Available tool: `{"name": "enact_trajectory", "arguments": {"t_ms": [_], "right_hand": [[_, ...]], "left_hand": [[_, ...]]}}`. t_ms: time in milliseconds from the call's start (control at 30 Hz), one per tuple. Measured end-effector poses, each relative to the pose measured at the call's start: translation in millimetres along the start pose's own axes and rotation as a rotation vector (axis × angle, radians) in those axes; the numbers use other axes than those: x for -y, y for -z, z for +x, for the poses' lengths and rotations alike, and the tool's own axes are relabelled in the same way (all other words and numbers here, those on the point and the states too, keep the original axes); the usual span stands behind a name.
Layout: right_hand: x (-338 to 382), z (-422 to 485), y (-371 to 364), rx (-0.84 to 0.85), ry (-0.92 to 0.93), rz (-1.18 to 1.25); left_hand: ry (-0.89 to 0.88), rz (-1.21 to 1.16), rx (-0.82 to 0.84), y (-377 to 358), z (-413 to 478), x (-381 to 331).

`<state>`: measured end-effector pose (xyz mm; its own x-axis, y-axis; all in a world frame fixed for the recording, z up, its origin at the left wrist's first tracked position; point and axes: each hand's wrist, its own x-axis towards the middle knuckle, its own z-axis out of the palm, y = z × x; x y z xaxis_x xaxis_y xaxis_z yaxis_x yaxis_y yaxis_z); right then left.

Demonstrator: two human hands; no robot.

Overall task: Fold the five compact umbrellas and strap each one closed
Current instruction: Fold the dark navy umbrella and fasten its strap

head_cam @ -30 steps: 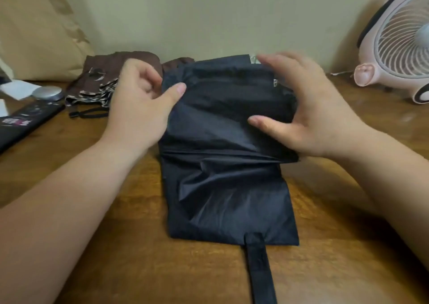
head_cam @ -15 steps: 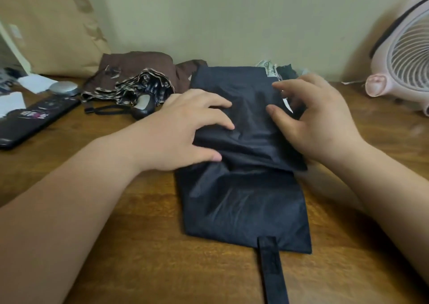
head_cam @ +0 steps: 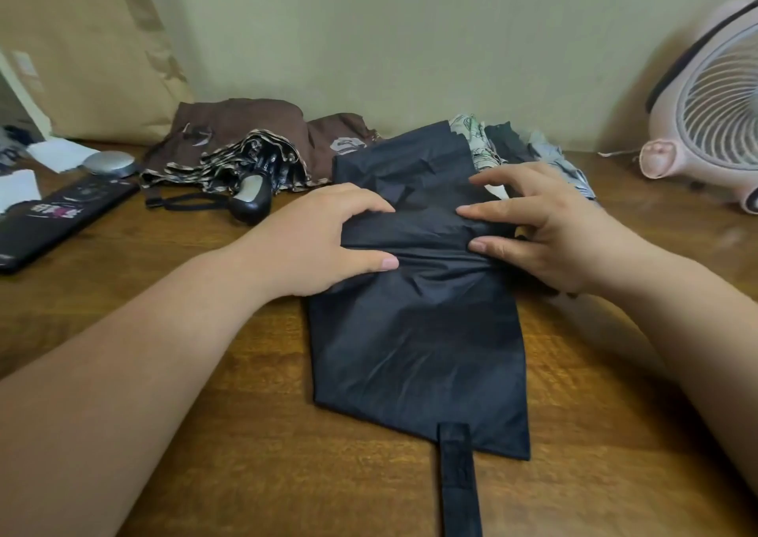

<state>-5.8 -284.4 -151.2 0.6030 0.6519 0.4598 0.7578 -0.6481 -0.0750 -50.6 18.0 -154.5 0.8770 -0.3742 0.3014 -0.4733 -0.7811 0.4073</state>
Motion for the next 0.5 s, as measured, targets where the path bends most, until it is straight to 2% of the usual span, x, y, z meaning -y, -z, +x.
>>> {"name": "enact_trajectory", "arguments": {"t_ms": [200,367,500], "right_hand": [[1.2,4.5,-4.4,-0.104,-0.087,-0.115],[9.4,-1.2,-1.4,-0.139,-0.189,-0.174],[29.0,-2.2,8.5,-0.063,-0.362,-0.165]], "left_hand": [[0.068,0.048,-0.087,-14.2,2.7,-5.8],[0.092,0.015,-0.002,1.9,-7.0,-14.1],[0.296,0.076,-0.043,32.9,-22.5,-23.4]]}}
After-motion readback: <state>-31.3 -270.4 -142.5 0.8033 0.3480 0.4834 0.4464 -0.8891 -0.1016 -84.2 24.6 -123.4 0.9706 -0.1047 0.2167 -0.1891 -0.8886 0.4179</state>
